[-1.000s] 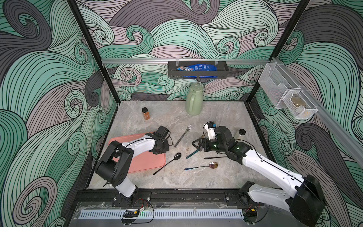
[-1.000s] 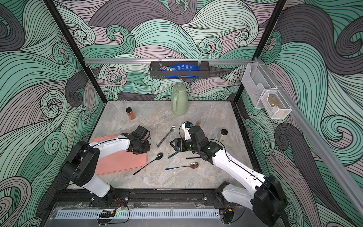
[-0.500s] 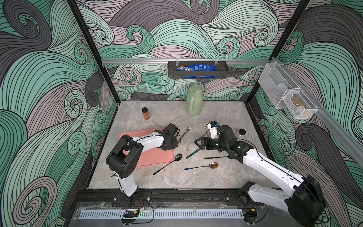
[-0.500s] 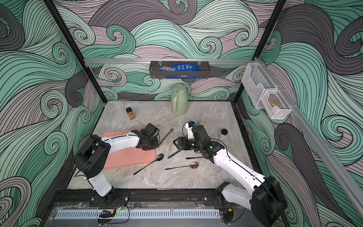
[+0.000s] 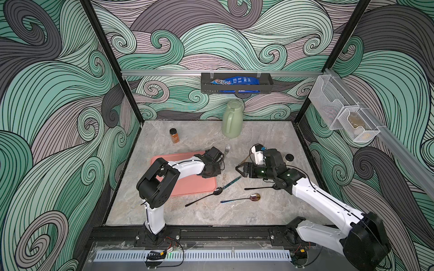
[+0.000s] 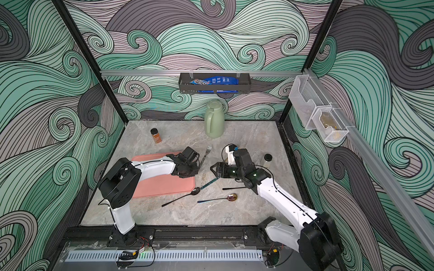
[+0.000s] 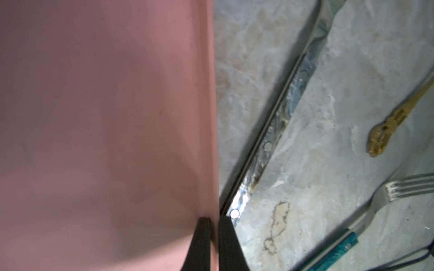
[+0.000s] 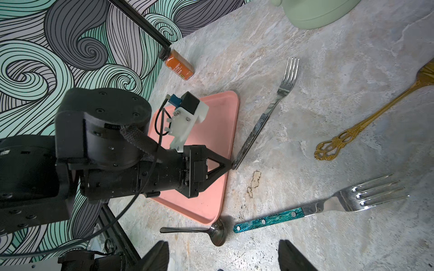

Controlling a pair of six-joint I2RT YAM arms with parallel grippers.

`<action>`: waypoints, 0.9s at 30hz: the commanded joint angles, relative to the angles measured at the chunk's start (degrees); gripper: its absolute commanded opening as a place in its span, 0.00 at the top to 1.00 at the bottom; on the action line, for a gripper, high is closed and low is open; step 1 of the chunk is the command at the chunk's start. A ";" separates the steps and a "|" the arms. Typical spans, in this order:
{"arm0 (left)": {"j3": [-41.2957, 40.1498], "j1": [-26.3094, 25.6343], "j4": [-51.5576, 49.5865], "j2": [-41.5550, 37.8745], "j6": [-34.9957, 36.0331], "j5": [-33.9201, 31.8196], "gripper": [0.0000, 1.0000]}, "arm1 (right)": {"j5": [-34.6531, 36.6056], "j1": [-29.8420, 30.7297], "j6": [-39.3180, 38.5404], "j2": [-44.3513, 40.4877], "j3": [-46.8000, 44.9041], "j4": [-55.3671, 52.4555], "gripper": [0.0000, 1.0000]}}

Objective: Set the spoon and fork side by side
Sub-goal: Move the tray to the center of the board.

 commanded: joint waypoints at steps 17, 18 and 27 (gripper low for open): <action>1.74 -4.90 -1.49 3.49 1.57 2.56 0.83 | -2.32 -7.18 -2.32 -1.15 0.83 -2.66 0.22; 1.51 -4.90 -2.20 2.95 1.80 1.87 0.80 | -2.34 -7.23 -2.24 -1.03 0.87 -2.62 0.22; 0.51 -4.86 -2.53 0.91 3.09 0.95 0.76 | -2.16 -7.37 -2.21 -1.38 1.89 -4.09 0.22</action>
